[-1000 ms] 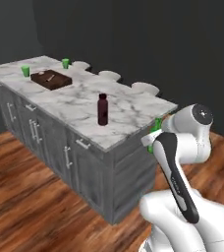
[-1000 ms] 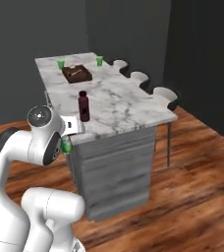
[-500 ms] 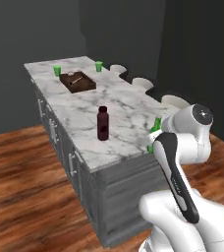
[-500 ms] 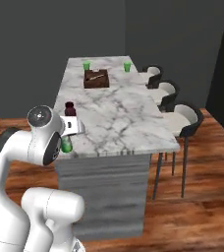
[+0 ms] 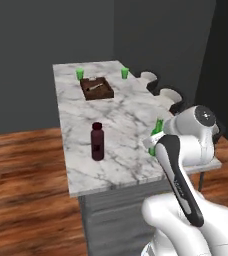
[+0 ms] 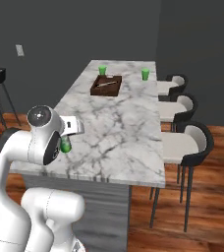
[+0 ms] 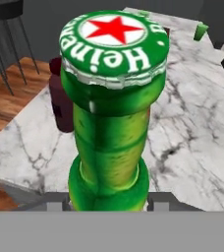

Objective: Place the drinks on the dining counter in a tight cluster.

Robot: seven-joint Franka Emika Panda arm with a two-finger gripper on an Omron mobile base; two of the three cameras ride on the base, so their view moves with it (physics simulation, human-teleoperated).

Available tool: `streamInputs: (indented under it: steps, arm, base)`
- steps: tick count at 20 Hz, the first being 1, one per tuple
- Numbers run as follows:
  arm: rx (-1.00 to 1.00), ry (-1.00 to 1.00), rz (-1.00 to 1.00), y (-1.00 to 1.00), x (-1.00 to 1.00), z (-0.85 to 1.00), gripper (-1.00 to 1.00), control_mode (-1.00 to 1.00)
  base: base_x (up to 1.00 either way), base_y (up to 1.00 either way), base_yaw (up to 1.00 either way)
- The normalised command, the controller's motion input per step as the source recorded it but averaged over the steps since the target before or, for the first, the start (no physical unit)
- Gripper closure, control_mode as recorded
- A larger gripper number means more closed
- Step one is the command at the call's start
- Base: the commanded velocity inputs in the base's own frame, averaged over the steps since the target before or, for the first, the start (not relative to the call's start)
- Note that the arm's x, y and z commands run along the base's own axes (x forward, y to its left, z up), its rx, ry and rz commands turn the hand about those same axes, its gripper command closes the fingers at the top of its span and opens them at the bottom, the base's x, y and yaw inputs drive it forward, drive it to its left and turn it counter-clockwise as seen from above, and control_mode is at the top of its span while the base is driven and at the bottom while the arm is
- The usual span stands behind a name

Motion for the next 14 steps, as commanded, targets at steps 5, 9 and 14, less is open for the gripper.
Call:
streamInputs:
  steps: [5,9,14]
  arm:
    - [0.00,0.00,0.00,0.00,0.00,0.00,1.00,1.00]
    - [0.00,0.00,0.00,0.00,0.00,0.00,1.00,1.00]
    - [0.00,0.00,0.00,0.00,0.00,0.00,1.00,1.00]
  base:
    - [0.36,-0.28,0.24]
    - [0.51,-0.05,0.13]
    - [0.53,0.04,-0.03]
